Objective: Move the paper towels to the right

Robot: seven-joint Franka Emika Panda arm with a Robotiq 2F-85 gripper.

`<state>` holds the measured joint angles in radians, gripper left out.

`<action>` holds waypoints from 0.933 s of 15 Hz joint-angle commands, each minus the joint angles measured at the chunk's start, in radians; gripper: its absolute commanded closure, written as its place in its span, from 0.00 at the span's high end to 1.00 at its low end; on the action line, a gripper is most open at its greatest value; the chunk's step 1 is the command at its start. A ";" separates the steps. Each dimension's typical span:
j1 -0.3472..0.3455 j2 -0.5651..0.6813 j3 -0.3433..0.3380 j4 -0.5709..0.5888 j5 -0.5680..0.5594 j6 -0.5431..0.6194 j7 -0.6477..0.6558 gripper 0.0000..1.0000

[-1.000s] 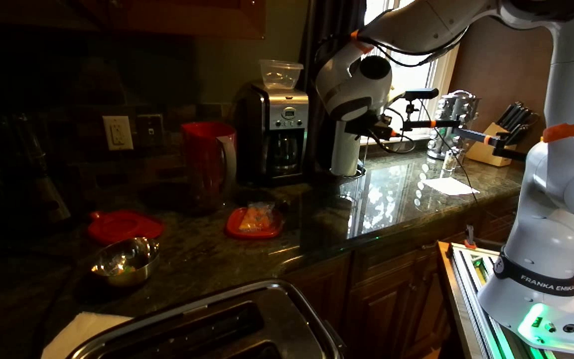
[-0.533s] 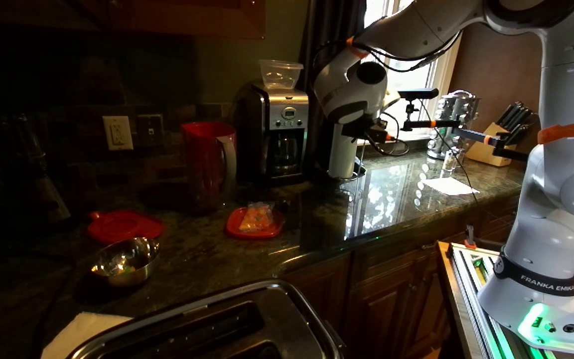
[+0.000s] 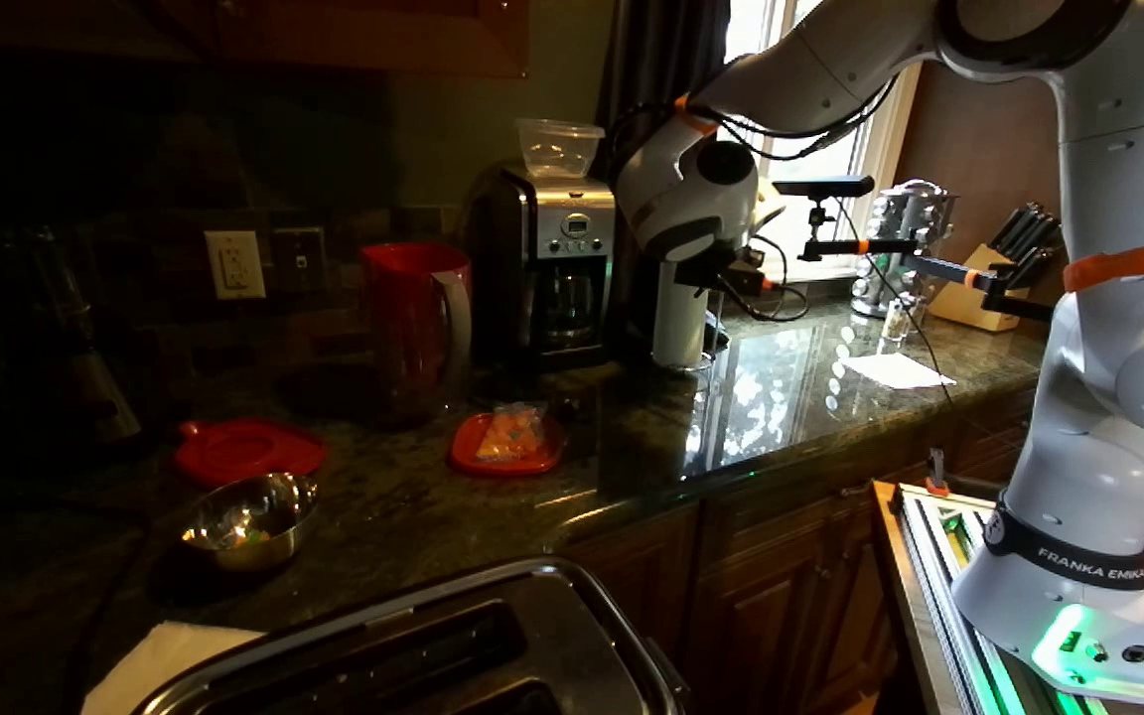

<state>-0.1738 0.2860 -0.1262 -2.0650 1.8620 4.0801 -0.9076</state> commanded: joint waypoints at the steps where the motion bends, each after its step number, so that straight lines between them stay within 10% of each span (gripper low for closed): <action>1: -0.018 0.021 0.007 0.027 0.019 -0.004 -0.031 0.33; 11: 0.083 -0.250 -0.027 -0.064 -0.015 0.160 -0.050 0.99; 14: 0.116 -0.412 0.053 -0.164 -0.074 0.133 -0.059 1.00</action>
<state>-0.1072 0.0539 -0.1300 -2.0886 1.8293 4.2267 -0.9564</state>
